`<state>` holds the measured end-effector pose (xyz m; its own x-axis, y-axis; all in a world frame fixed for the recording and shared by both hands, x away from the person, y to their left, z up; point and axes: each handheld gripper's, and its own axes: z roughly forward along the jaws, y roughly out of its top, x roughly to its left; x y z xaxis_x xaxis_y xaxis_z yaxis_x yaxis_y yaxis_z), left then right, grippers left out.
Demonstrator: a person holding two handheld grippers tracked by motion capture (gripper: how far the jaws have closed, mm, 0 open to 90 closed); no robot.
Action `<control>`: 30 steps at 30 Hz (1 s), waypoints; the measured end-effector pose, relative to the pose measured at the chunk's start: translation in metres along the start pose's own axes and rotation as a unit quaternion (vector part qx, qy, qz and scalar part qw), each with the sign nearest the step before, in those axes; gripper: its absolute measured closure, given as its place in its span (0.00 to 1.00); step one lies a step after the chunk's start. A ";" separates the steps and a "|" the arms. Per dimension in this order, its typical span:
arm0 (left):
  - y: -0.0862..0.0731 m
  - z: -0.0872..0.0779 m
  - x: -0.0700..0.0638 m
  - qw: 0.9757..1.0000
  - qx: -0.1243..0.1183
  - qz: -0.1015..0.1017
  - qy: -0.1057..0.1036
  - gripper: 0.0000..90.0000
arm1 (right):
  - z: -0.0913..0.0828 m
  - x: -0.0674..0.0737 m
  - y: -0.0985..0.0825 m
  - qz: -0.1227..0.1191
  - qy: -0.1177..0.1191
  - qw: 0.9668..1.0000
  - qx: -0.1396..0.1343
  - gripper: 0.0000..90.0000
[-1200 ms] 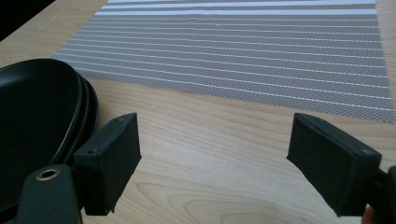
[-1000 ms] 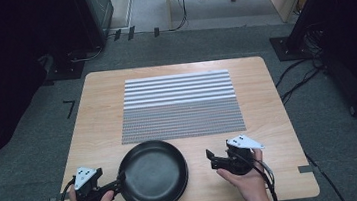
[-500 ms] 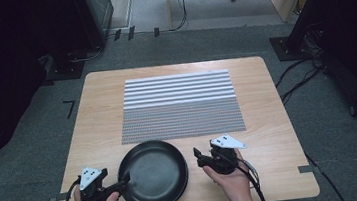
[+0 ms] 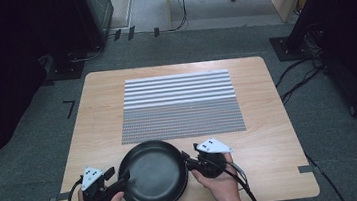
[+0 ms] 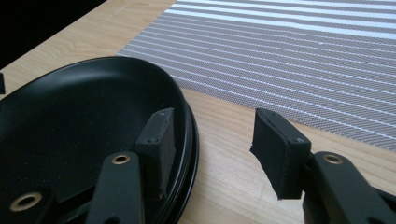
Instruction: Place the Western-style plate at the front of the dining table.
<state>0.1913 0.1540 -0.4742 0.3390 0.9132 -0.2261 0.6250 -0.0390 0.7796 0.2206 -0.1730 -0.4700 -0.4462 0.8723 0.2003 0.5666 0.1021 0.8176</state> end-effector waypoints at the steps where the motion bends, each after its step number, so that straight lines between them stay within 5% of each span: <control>1: 0.000 0.000 0.000 1.000 0.000 0.003 0.001 0.51 | 0.001 0.000 -0.001 0.000 0.002 1.000 0.002 0.52; 7: -0.003 0.001 0.003 1.000 0.011 0.003 0.008 0.63 | 0.007 -0.001 -0.007 0.016 0.017 1.000 0.015 0.49; 17: -0.006 0.003 0.005 0.999 0.028 0.009 0.016 0.77 | 0.010 -0.005 -0.020 0.028 0.084 0.996 0.030 0.76; 30: -0.007 0.001 0.005 0.999 0.025 0.011 0.019 0.80 | 0.008 -0.005 -0.028 0.045 0.092 0.995 0.008 0.89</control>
<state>0.1897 0.1580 -0.4813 0.3275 0.9264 -0.1858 0.6518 -0.0792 0.7542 0.2127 -0.1764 -0.4987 -0.5121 0.7755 0.3693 0.6199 0.0361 0.7838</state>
